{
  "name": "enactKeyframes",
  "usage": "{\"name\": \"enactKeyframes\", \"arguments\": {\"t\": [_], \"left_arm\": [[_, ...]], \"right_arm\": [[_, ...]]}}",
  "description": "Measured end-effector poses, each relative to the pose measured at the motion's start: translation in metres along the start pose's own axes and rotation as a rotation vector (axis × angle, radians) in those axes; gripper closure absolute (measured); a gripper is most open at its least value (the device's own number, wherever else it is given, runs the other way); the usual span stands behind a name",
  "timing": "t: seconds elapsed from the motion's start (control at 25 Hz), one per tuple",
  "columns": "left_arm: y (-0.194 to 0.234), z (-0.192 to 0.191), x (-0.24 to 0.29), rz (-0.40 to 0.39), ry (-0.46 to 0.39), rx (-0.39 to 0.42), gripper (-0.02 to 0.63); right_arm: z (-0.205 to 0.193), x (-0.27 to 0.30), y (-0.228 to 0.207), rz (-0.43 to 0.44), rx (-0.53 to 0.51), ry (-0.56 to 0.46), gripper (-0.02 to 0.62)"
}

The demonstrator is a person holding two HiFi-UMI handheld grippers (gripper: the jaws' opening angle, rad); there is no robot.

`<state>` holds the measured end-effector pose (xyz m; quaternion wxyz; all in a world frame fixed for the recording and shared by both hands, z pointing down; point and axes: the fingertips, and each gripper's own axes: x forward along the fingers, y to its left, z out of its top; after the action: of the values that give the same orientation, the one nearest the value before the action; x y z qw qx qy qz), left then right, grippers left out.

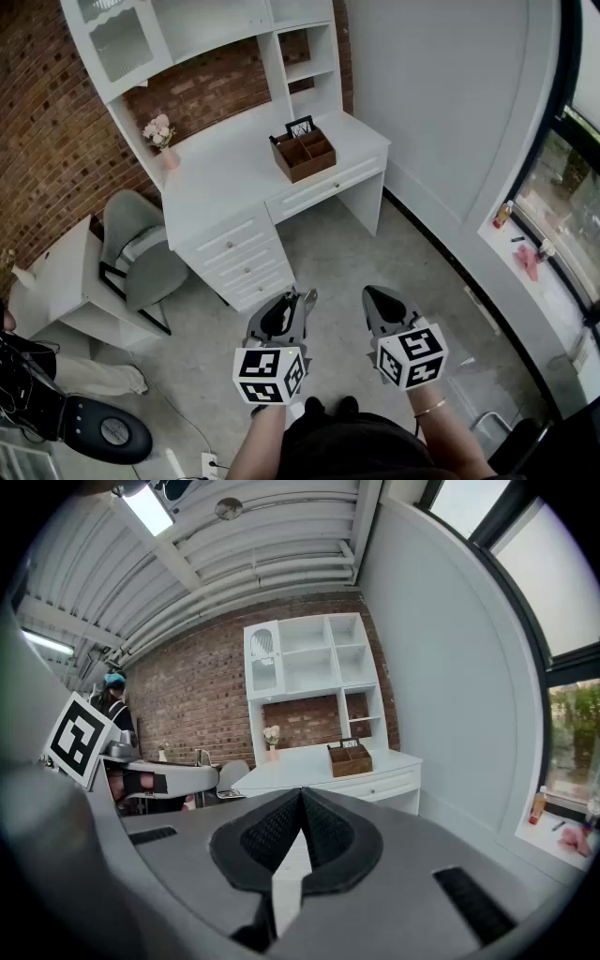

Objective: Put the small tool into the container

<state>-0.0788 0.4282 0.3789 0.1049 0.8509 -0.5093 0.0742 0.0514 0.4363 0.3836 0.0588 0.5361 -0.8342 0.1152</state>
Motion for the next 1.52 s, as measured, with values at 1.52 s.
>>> {"name": "enactKeyframes", "arguments": {"t": [1.52], "left_arm": [[0.116,0.046,0.195,0.014,0.012,-0.044,0.532]], "right_arm": [[0.040,0.183,-0.097,0.002,0.070,0.024,0.591]]}}
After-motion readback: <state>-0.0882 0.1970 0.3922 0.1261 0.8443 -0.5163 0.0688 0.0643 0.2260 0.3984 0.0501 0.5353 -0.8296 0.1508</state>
